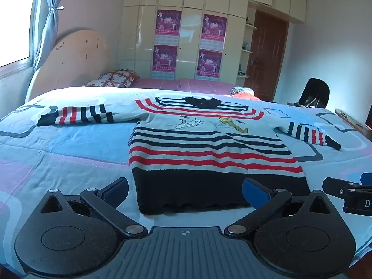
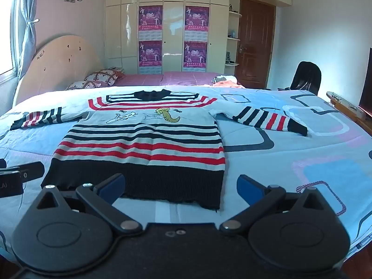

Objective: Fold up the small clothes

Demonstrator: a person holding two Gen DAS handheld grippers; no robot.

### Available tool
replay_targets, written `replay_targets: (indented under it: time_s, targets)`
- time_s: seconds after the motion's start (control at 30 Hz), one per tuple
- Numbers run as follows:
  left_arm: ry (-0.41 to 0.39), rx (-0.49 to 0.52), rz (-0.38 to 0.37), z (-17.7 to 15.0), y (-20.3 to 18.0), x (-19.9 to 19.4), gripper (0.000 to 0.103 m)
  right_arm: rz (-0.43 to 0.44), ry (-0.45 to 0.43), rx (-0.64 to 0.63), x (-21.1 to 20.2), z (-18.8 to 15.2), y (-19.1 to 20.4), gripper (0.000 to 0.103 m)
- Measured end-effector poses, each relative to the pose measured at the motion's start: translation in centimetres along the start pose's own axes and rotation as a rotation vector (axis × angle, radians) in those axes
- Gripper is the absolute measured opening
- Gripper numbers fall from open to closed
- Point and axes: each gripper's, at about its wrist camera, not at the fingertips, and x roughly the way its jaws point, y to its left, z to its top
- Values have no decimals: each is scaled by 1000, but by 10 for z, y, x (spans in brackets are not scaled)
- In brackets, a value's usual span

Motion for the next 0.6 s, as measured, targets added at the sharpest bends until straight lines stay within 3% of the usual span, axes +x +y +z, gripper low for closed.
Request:
replay_targets:
  time_s: [0.17, 0.6]
  targets:
    - [32, 28, 13, 0, -10, 7, 103, 6, 0, 4, -4, -2, 0, 102]
    - [18, 17, -5, 2, -12, 7, 103, -6, -6, 21, 0, -1, -8, 102]
